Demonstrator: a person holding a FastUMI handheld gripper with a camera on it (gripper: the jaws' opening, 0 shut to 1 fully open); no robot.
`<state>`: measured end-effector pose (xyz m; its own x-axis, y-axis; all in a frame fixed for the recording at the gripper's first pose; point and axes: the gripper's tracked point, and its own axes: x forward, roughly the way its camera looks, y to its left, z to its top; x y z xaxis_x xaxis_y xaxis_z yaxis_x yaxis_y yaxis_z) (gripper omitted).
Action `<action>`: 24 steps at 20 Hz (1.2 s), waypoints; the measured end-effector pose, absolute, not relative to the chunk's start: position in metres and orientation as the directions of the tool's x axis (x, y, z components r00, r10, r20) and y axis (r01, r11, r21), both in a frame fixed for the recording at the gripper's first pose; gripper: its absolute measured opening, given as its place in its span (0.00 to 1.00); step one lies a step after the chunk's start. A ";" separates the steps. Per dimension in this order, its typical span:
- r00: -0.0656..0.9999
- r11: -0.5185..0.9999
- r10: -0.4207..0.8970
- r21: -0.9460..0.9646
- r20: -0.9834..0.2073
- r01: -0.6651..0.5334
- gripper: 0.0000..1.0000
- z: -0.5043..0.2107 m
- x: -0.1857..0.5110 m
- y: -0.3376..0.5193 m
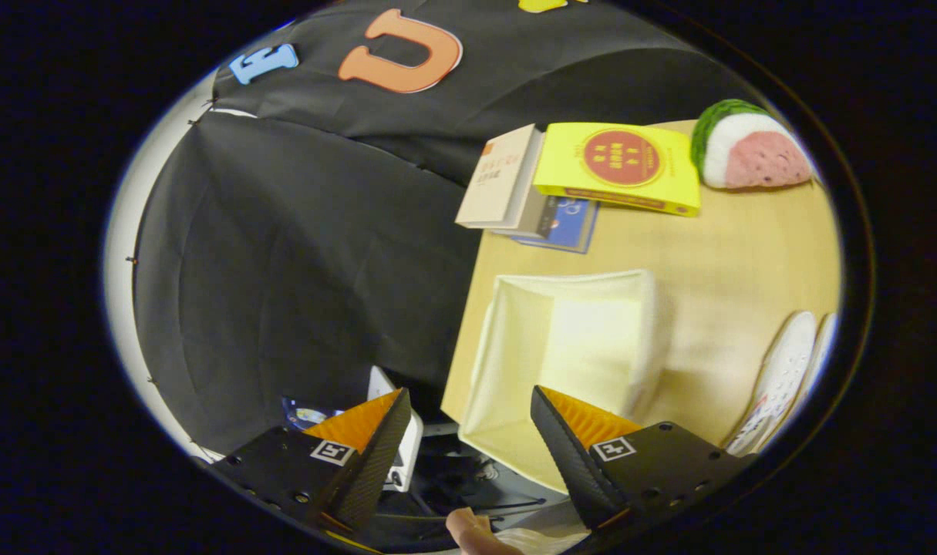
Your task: Open the storage box then place both shoes into the box .Put the left shoe in first, then the right shoe, with the right side of both shoes facing outward in a uniform manner.
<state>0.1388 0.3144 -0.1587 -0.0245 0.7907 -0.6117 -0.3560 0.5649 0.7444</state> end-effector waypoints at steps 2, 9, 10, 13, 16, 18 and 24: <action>0.016 0.619 0.756 0.707 -0.654 -0.342 0.95 -0.179 0.152 0.278; 0.097 0.811 0.520 0.454 -0.849 -0.370 0.95 -0.272 0.159 0.145; 0.101 0.834 0.468 0.402 -0.878 -0.378 0.95 -0.289 0.158 0.128; 0.107 0.874 0.372 0.309 -0.922 -0.376 0.94 -0.323 0.160 0.089; 0.082 0.907 0.323 0.284 -0.943 -0.312 0.94 -0.353 0.162 0.065; 0.067 0.914 0.316 0.285 -0.947 -0.289 0.92 -0.370 0.164 0.058; 0.041 0.949 0.234 0.220 -0.971 -0.227 0.56 -0.409 0.168 0.041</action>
